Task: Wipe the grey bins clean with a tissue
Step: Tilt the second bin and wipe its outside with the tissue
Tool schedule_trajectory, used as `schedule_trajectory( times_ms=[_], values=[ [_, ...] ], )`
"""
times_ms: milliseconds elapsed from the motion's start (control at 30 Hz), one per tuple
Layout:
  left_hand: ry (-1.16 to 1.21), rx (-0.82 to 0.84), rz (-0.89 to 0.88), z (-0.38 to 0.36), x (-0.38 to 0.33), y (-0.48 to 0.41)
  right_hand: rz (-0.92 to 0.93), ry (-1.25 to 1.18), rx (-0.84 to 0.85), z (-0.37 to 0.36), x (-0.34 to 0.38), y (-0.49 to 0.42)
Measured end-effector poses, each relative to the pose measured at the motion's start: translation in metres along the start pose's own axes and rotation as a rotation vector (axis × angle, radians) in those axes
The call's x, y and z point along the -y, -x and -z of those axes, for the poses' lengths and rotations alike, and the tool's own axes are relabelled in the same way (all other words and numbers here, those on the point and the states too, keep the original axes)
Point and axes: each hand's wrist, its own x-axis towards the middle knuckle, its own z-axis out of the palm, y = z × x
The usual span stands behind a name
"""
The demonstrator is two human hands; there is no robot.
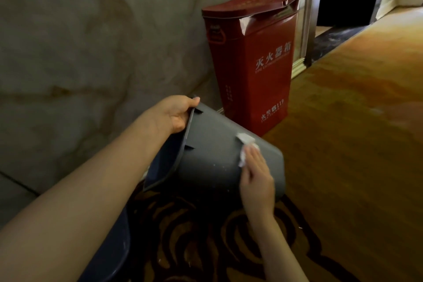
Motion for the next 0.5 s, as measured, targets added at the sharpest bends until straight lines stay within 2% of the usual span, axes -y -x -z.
schedule_trajectory(
  times_ms=[133,267,333,500],
  values=[
    [0.008,0.008,0.006,-0.007,-0.002,-0.004,-0.140,0.060,-0.073,0.021,-0.051,0.009],
    [0.034,-0.006,-0.018,-0.018,-0.003,-0.005,-0.163,0.044,-0.110,0.018,-0.045,0.009],
    [0.037,-0.019,-0.027,-0.021,-0.004,-0.005,-0.103,-0.010,-0.111,0.008,-0.022,0.015],
    [-0.006,-0.038,-0.014,-0.025,-0.005,-0.008,0.224,-0.028,-0.075,-0.027,0.057,0.033]
  ],
)
